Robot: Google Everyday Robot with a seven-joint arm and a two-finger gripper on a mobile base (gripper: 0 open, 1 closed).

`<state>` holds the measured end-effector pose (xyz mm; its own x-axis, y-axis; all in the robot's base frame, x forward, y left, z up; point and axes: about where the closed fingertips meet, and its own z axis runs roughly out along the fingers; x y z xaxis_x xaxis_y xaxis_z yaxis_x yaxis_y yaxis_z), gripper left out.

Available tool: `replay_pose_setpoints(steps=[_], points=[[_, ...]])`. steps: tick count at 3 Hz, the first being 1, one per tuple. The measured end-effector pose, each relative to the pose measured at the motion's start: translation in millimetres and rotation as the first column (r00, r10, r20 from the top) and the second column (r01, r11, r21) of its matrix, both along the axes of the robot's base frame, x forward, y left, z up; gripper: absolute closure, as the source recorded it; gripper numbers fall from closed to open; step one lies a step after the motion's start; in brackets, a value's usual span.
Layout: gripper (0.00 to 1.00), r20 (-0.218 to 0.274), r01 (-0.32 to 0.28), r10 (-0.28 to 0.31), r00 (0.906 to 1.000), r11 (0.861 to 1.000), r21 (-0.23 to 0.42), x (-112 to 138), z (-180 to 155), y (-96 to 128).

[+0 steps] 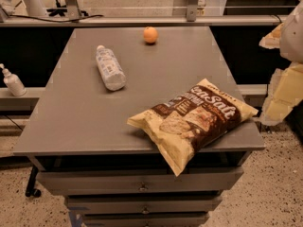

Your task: Place blue plastic bottle upright

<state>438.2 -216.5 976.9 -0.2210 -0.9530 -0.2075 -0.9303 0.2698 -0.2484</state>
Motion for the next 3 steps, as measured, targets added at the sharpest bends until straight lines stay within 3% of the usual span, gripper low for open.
replay_pose_setpoints(steps=[2, 3], points=[[0.0, 0.012, -0.025, 0.024, 0.9996, 1.0, 0.018, 5.3, 3.4, 11.6], [0.0, 0.024, -0.024, 0.022, 0.9995, 0.994, 0.102, 26.9, 10.4, 46.7]])
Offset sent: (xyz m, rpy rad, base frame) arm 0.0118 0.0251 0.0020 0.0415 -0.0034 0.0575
